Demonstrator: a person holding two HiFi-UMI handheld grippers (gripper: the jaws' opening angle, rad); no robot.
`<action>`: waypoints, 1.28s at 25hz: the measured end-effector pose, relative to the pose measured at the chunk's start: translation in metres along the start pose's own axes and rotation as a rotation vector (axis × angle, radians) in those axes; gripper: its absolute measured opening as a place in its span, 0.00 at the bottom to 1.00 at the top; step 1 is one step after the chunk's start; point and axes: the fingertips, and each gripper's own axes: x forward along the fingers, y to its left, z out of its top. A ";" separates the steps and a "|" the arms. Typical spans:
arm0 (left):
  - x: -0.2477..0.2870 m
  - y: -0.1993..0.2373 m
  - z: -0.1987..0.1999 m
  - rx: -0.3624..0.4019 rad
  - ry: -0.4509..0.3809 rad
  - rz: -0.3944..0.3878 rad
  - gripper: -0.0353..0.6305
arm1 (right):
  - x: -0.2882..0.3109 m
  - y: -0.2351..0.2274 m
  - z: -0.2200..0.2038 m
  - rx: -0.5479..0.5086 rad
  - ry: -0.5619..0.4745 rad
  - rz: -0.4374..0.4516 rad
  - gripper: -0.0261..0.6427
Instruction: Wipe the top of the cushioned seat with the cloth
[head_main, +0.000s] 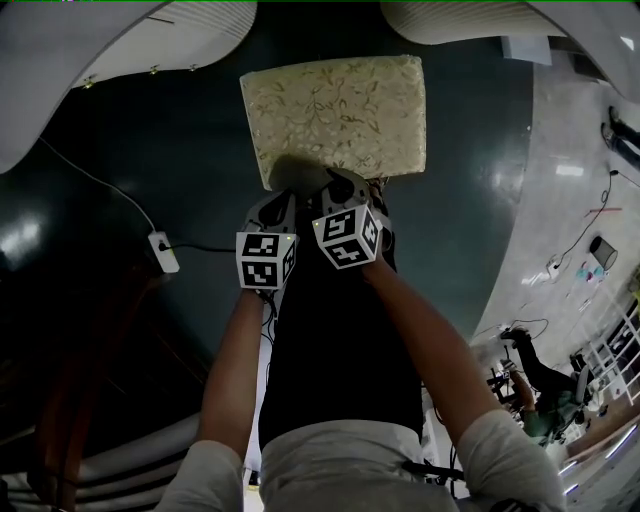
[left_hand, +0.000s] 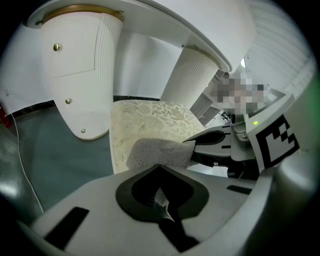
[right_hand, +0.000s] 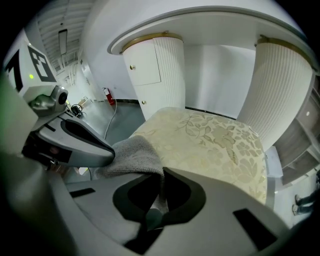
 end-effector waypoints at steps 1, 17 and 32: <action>0.002 -0.003 0.001 0.002 0.004 0.001 0.07 | -0.001 -0.004 -0.002 0.006 0.000 -0.001 0.06; 0.035 -0.059 0.022 0.047 0.040 -0.025 0.07 | -0.024 -0.057 -0.027 0.060 0.007 -0.018 0.06; 0.048 -0.087 0.045 0.108 0.048 -0.027 0.07 | -0.047 -0.119 -0.055 0.153 0.008 -0.097 0.06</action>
